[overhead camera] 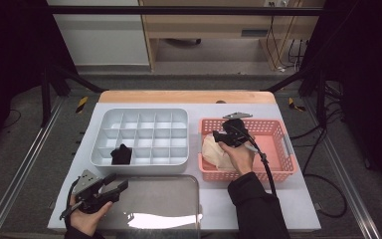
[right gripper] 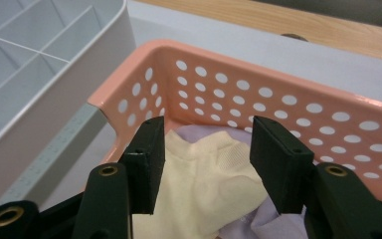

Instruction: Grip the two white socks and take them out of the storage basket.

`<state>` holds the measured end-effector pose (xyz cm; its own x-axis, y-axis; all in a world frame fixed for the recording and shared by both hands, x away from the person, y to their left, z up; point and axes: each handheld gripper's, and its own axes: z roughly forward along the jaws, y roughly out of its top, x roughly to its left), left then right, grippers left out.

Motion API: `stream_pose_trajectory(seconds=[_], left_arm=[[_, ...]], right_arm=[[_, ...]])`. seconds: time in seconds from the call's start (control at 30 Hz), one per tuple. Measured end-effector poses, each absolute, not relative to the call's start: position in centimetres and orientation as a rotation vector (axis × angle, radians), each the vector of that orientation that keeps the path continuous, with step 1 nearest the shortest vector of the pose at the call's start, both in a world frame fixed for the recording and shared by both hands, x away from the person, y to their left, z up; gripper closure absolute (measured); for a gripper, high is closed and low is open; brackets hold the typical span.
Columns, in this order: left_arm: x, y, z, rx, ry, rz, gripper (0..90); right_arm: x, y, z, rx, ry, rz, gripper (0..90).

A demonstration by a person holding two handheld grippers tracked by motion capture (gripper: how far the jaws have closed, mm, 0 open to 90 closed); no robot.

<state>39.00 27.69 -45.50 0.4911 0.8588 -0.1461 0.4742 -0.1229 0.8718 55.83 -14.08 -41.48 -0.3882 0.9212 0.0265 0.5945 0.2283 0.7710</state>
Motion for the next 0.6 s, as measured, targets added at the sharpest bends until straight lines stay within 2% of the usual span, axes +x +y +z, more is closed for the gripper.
stream_pose_trajectory(seconds=[0.33,0.6], left_arm=[[39.1,27.7,-45.5,1.765,1.127,0.491,41.8],[39.1,27.7,-45.6,1.768,1.127,0.488,41.8]], right_arm=[[56.6,-14.1,-43.1,1.413,2.117,0.923,50.3],[57.0,-14.1,-43.9,1.431,2.147,0.868,48.0]])
